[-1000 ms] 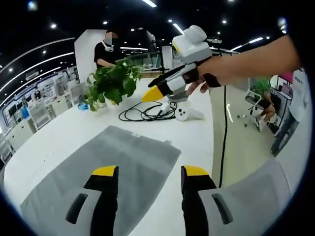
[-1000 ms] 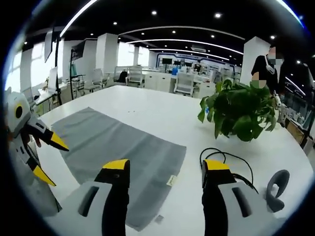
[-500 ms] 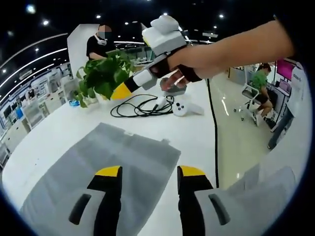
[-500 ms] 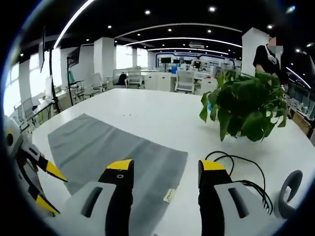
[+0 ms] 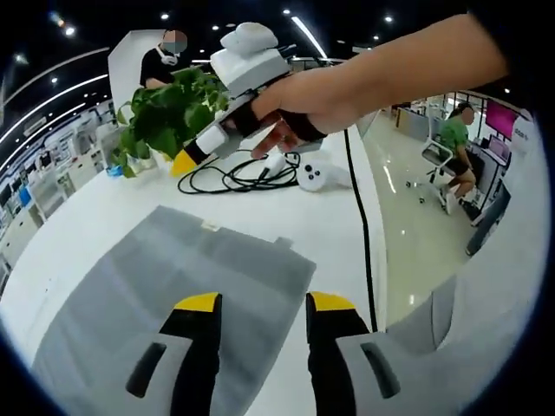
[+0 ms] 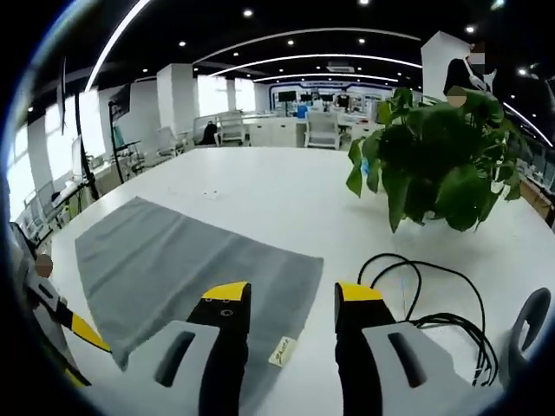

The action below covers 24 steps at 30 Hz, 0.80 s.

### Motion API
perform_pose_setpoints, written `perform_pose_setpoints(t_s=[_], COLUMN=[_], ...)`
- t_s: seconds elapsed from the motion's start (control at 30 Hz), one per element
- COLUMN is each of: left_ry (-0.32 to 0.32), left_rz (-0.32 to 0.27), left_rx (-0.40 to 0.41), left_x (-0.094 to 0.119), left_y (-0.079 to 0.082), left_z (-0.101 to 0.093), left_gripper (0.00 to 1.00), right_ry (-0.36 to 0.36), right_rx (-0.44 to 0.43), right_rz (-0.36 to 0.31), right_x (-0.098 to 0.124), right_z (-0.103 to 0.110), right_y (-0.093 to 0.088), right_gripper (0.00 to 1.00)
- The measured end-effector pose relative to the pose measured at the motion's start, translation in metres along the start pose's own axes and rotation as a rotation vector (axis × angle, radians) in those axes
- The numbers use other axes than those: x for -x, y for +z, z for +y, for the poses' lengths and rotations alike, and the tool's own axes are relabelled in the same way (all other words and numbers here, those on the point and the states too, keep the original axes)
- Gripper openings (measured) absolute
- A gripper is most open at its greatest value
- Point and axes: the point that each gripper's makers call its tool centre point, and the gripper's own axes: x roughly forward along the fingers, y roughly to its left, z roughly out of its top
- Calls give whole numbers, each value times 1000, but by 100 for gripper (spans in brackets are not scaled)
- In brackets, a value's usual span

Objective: Fold the towel on the table until its edges align and the towel forms a compact rectangular stack.

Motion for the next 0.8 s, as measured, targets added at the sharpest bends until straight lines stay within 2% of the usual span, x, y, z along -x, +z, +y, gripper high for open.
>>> perform_pose_setpoints(t_s=[0.13,0.23,0.37,0.47,0.6,0.8], left_ry=[-14,-28,-33,-36,-51,-62], left_rz=[18,30,43,66,77,91], left_rx=[-4,-7,-10,-17,2,5], left_x=[-13,-20,-26,-32,-40,-54], left_y=[-3,-6,-11,-17,-19,-20], left_z=[-3,-7,-9,-11,-16,-24], left_gripper=[39,39,38,37,38,38], right_ry=[14,15,24,35,45,60], right_rx=[-28,-87,-103,-165,-121,-107], right_rz=[6,4,10,9,26,47], right_x=[-7,-16,-29,-40,-52,-71], right_z=[-3,-5,-5,-4,-2,-1], right_y=[-5,-4,-5,-5,-11,-18], right_gripper=[37,37,35,35,33,33])
